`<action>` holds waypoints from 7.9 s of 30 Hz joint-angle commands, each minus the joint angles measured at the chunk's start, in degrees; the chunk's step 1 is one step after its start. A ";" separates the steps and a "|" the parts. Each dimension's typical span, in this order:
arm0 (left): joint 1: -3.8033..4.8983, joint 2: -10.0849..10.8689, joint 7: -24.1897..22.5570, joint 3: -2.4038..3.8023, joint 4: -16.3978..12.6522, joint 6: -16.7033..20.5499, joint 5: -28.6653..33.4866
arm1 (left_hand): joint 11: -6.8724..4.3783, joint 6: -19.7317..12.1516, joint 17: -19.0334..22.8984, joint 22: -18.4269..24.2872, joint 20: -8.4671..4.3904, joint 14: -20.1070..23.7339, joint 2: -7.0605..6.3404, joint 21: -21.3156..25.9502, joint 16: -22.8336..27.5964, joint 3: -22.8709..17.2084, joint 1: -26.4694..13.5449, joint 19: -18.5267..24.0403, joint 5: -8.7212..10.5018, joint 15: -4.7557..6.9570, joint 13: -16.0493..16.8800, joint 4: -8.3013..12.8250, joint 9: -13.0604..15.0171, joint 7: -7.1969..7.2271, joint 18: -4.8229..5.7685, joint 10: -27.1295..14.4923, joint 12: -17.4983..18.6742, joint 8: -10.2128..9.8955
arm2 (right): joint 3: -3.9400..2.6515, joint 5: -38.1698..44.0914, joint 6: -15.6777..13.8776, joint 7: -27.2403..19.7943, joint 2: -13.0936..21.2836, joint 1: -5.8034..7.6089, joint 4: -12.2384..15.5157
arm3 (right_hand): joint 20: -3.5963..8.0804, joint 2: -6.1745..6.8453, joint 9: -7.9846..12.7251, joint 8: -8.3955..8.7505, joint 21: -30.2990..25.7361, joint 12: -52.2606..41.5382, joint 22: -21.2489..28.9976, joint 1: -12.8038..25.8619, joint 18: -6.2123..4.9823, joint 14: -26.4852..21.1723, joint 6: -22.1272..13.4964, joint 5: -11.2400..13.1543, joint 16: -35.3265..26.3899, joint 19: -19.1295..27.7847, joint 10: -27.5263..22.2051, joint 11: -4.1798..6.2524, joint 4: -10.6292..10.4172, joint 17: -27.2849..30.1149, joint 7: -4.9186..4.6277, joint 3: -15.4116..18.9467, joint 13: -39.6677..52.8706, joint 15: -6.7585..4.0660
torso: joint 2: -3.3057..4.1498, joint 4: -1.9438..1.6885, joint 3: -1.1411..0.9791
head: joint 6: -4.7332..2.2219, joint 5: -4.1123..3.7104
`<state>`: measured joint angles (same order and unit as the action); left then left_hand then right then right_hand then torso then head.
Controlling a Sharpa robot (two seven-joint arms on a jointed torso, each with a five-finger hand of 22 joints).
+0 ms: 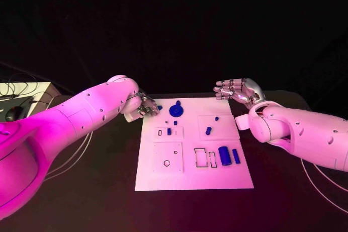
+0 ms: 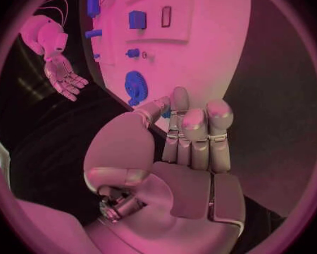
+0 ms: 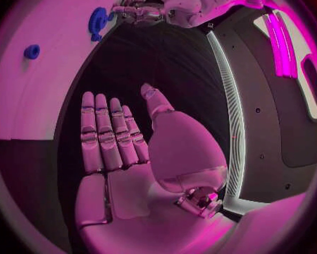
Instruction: Assemble the parts on the task board
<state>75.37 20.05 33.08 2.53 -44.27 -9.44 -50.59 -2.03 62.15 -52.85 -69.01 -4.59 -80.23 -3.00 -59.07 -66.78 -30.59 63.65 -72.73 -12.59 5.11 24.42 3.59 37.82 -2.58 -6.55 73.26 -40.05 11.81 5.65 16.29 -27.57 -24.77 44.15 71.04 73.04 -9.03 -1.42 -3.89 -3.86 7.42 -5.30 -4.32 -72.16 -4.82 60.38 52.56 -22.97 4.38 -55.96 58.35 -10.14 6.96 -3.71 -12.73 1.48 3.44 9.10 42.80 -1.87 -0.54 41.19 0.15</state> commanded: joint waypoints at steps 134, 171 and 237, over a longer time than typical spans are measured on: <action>-7.02 12.31 -38.44 1.14 -15.53 30.44 -3.77 | 5.12 7.32 28.50 0.04 4.52 15.97 -3.88 21.64 -2.51 9.70 14.46 10.78 0.76 -4.65 -20.70 0.01 -34.02 -3.15 -1.60 -2.64 30.53 -8.19 | -0.04 0.74 1.48 0.25 0.86 -0.11 0.58 | 0.91 -0.49 0.04 0.13 0.84 0.06 0.00 0.65 0.11 1.86 1.94 -0.37 -0.34 -1.19 2.25 0.95 0.01 -0.02 0.64 -1.25 -0.05 -0.88 | -0.46 -0.42 0.31 | -1.49 -0.27; -6.05 4.77 -29.61 -0.43 -8.29 20.98 -32.01 | 8.40 -0.16 31.63 1.53 6.88 19.27 -5.72 26.83 -0.97 19.15 19.07 11.53 1.43 -7.25 -20.90 -2.33 -34.15 -4.67 -2.44 -11.12 32.54 -8.25 | -0.03 2.45 1.88 1.26 0.27 -0.07 0.78 | 1.23 -0.27 0.05 0.14 1.22 0.36 0.00 0.83 0.23 2.60 2.21 -0.36 -0.37 -1.63 2.84 1.11 -0.18 -0.03 0.75 -1.67 -0.05 -1.10 | -0.44 -0.28 0.26 | -1.25 -0.18; -5.79 2.87 -29.06 -2.20 -4.97 17.05 -31.66 | 6.89 5.38 32.48 -5.45 6.00 13.20 -4.58 20.93 -1.98 2.36 17.27 9.57 1.03 -5.46 -21.06 1.14 -34.09 -4.98 -4.82 -3.32 36.75 -8.16 | -0.04 2.44 1.95 1.03 0.48 -0.04 1.32 | 1.28 -0.20 0.03 0.12 1.26 0.38 0.02 0.81 0.22 2.75 2.46 -0.43 -0.37 -1.71 3.07 1.19 -0.42 -0.04 0.85 -1.90 -0.05 -1.19 | -0.52 -0.39 0.29 | -1.16 -0.47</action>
<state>70.46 22.90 3.76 0.83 -49.46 10.42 -82.14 4.90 67.28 -20.28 -74.43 1.27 -66.85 -8.16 -37.92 -69.01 -27.95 80.78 -62.90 -11.21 -0.33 3.32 4.77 3.51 -7.49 -10.57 69.70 -2.98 3.51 5.65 18.32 -26.40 -23.24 44.64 70.98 74.30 -7.80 -1.73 -3.89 -3.86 8.53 -5.30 -4.32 -71.85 -4.82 62.85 54.65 -23.19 4.38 -57.19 60.90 -9.01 6.54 -3.71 -11.87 -0.04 3.45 7.86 42.26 -2.24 -0.28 40.09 -0.33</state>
